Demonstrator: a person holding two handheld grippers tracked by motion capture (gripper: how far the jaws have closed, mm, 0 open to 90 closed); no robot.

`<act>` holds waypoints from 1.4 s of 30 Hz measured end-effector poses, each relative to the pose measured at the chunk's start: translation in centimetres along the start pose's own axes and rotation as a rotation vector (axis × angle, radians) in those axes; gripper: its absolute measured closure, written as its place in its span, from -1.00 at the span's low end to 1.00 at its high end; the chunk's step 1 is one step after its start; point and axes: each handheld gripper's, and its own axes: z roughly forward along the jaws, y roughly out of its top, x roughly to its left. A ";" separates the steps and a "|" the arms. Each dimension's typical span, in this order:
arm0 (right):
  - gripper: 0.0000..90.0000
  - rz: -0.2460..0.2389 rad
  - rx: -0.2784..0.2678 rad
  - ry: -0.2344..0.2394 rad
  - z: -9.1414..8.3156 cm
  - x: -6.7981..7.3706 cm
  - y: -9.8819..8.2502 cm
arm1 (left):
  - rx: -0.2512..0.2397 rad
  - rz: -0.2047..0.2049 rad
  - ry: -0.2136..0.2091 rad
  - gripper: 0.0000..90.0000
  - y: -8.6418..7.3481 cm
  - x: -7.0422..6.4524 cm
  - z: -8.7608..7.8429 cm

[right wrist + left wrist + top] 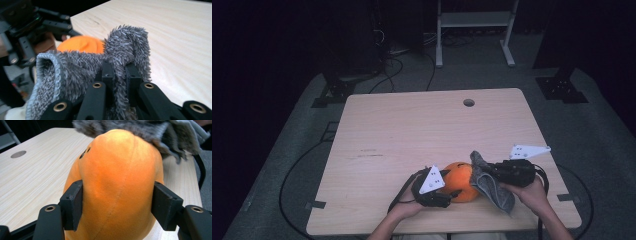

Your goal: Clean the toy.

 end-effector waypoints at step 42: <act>0.79 -0.059 -0.011 0.030 3.4 1.0 2.2 | 0.013 -0.126 0.077 -0.32 -0.1 2.3 -1.2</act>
